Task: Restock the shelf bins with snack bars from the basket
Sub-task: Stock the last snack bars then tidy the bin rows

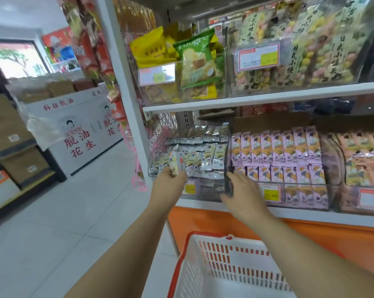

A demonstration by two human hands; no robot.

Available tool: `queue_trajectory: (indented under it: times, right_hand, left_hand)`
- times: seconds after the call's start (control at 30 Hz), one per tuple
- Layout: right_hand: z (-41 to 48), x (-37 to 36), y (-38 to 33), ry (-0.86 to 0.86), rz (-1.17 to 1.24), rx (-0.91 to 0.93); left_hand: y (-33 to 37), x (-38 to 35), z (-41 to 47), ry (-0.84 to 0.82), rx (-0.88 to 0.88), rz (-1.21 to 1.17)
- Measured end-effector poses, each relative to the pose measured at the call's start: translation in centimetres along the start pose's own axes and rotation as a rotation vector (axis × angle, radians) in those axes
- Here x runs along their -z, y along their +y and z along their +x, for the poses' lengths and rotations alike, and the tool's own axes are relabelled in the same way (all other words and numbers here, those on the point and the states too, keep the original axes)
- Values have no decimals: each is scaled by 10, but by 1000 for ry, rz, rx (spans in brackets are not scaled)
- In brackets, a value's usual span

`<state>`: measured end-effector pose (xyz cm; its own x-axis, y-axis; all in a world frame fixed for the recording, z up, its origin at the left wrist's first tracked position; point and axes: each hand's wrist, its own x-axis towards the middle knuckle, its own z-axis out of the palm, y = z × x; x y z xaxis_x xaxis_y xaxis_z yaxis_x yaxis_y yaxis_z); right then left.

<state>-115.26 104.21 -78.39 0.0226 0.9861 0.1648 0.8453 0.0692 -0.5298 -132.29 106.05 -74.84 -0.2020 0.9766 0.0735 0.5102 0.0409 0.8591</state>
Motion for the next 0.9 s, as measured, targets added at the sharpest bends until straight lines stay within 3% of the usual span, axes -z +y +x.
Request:
queue_trajectory:
  times: [0.1,0.23,0.4,0.53,0.9]
  right_hand:
    - [5,-8,7,13,-103,0]
    - [9,-12,7,32,-107,19]
    - [9,-12,11,42,-88,36]
    - [9,-11,12,28,-67,49]
    - [5,-2,6,73,15,59]
  left_hand:
    - [11,-10,29,64,-92,185]
    - [16,-29,62,109,-76,262]
    - [18,-48,79,20,-169,467]
    - [14,-51,81,-88,-236,474]
    - [16,-38,76,-146,-269,574]
